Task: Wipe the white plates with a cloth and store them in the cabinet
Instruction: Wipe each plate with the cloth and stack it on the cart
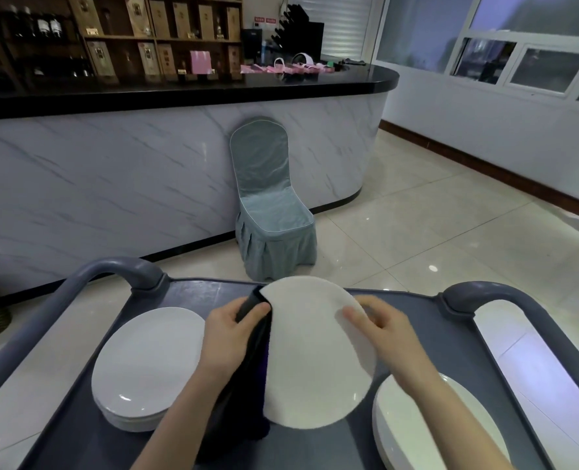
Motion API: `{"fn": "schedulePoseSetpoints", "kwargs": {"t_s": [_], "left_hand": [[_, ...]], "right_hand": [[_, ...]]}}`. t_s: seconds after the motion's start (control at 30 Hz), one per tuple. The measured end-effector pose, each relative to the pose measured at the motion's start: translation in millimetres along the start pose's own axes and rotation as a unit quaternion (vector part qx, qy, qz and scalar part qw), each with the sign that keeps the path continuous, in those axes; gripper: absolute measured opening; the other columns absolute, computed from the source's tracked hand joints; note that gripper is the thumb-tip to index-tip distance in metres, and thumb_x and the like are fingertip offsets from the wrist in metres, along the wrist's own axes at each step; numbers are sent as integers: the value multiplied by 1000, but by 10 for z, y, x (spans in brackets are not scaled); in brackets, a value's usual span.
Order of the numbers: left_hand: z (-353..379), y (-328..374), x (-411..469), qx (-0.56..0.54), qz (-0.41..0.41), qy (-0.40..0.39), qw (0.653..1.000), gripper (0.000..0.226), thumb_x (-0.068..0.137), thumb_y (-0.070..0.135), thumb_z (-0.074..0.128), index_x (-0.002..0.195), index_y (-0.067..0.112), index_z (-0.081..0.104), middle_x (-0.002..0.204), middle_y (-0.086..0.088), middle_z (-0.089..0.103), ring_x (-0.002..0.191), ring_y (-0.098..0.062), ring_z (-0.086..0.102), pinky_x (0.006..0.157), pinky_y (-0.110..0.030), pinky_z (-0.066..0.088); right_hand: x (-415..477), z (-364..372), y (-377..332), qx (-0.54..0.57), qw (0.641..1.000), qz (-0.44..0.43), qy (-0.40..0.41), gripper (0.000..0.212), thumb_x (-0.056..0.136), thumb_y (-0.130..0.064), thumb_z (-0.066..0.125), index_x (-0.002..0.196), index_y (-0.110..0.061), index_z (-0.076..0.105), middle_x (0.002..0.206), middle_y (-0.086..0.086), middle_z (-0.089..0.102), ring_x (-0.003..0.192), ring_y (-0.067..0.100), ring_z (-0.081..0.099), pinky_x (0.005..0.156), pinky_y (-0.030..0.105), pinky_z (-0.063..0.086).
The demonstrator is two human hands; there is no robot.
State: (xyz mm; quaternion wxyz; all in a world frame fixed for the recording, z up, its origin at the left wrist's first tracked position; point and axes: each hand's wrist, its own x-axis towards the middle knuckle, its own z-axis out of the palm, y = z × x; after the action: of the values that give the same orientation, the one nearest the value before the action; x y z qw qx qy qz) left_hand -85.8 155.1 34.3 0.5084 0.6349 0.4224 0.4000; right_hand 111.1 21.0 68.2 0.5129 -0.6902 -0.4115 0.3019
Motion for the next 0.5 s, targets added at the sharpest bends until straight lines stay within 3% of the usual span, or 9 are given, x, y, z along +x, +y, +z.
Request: {"fn": "schedulePoseSetpoints", "kwargs": {"t_s": [0.1,0.2,0.27,0.37,0.43,0.5], "left_hand": [[19,128,35,79,97,-156,980,23,83,17,75,66,31,68,61,17,62,58,7,50,58,-9,39],[28,168,27,103,107,-223,963,22,85,20,74,68,33,67,63,15,61,59,5,51,60,-10,39],[17,124,-1,69,76,-174,979,25,87,19,71,65,29,66,61,16,60,58,5,49,58,-12,40],[93,-29,-134,-11,-28,47,998,24,91,23,66,69,17,68,61,14,64,57,0,51,53,-13,43],[214,-71,-240,-113,-127,137,976,27,93,29,64,73,11,69,62,11,68,55,-2,54,50,-14,46],[263,-94,-251,-158,-184,140,960,25,94,29,63,77,13,71,68,10,73,60,-3,61,55,-17,51]], "right_hand": [[95,73,-74,-181,975,-60,-114,32,92,-41,66,67,-23,59,62,-15,57,58,-1,47,55,15,37],[52,216,-24,-189,973,-97,-93,49,93,-43,63,56,-21,39,53,-12,37,52,4,33,51,20,27],[24,173,-12,-147,985,-87,-38,50,93,-40,64,56,-19,38,53,-13,35,52,3,32,50,19,25],[-57,212,-13,-3,993,-4,115,47,93,-36,65,59,-9,47,57,-8,44,55,10,39,53,22,34],[-162,417,63,161,955,71,239,44,94,-34,64,61,-7,50,57,-6,52,53,11,47,50,20,42],[-259,596,165,255,910,146,293,37,96,-36,60,69,-11,63,67,-9,68,60,9,62,57,21,51]]}}
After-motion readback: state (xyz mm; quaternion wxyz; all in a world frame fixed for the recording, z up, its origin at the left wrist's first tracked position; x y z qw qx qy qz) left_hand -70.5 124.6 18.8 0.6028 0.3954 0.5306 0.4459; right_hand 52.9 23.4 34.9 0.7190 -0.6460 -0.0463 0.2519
